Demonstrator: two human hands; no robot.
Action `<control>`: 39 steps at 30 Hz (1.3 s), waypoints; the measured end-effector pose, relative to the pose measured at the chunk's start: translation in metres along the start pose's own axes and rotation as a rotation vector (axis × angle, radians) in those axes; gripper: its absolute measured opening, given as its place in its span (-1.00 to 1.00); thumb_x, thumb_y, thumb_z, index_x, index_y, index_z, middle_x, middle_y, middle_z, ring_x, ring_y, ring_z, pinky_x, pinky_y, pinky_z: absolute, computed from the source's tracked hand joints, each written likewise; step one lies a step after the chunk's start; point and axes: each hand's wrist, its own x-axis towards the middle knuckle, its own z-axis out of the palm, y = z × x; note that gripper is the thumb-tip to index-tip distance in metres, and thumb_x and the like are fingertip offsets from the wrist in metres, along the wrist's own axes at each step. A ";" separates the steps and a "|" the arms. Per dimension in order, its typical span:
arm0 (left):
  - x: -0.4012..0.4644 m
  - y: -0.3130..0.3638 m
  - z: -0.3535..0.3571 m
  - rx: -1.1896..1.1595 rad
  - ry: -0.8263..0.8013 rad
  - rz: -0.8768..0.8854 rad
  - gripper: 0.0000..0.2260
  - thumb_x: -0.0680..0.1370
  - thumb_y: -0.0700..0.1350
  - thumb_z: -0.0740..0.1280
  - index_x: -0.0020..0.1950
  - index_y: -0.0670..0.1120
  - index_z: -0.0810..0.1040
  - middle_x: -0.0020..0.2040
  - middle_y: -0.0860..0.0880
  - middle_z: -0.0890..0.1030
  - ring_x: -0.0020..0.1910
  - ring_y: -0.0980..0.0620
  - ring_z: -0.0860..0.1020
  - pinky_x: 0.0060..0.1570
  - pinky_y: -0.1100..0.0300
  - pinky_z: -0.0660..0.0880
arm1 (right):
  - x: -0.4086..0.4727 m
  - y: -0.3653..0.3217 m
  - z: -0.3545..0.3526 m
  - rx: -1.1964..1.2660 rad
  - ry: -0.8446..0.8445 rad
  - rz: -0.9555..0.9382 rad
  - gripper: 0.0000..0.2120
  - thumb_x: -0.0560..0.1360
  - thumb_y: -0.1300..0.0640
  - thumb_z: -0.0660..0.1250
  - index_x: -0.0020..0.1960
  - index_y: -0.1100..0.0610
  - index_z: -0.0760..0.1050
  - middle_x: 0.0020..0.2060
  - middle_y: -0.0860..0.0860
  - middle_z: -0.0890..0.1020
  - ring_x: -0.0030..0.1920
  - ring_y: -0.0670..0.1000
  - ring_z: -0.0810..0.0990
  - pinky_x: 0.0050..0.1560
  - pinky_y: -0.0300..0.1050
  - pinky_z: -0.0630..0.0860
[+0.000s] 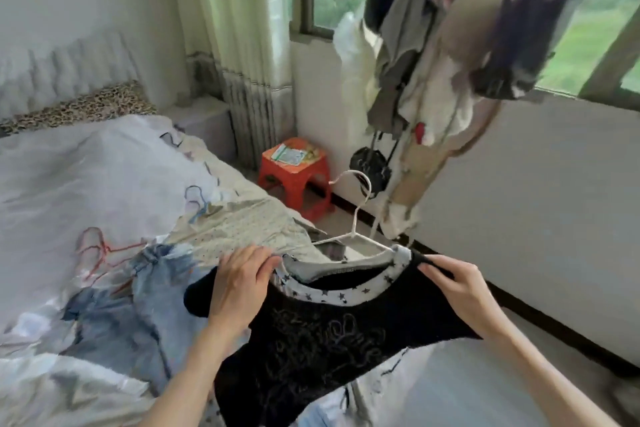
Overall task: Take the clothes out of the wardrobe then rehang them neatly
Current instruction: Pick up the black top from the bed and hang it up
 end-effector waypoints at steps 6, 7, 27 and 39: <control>0.067 0.141 0.057 -0.182 0.005 0.253 -0.72 0.49 0.03 0.15 -0.14 -0.04 0.62 -0.27 0.06 0.57 -0.28 -0.05 0.51 -0.24 0.16 0.19 | -0.043 0.053 -0.138 -0.017 0.355 0.139 -0.85 0.47 0.27 0.36 -0.01 0.13 0.65 -0.15 -0.14 0.66 -0.05 -0.04 0.61 0.08 -0.15 0.48; 0.080 0.165 0.063 -0.188 0.014 0.317 -0.73 0.49 0.02 0.15 -0.15 -0.05 0.62 -0.29 0.06 0.56 -0.30 -0.05 0.49 -0.23 0.17 0.17 | -0.051 0.058 -0.159 -0.028 0.405 0.153 -0.84 0.47 0.27 0.35 -0.01 0.12 0.65 -0.15 -0.13 0.66 -0.03 -0.02 0.61 0.08 -0.14 0.48; 0.059 0.469 0.102 -0.864 -0.208 0.835 -0.85 0.48 -0.12 0.27 -0.16 -0.13 0.61 -0.21 0.05 0.57 -0.15 0.06 0.36 -0.06 0.19 0.11 | -0.292 0.026 -0.279 -0.718 1.053 0.440 -0.52 0.44 -0.21 0.14 -0.01 0.15 0.60 -0.17 -0.02 0.63 -0.08 0.01 0.56 -0.06 -0.07 0.50; -0.083 0.551 0.136 -0.868 -0.563 1.226 -0.64 0.53 0.13 0.07 -0.29 -0.05 0.48 -0.33 0.07 0.47 -0.26 -0.08 0.43 -0.22 0.10 0.31 | -0.444 -0.005 -0.211 -0.592 1.316 1.050 -0.73 0.50 -0.12 0.27 -0.07 0.06 0.59 -0.15 0.02 0.66 -0.07 0.04 0.59 -0.05 -0.08 0.45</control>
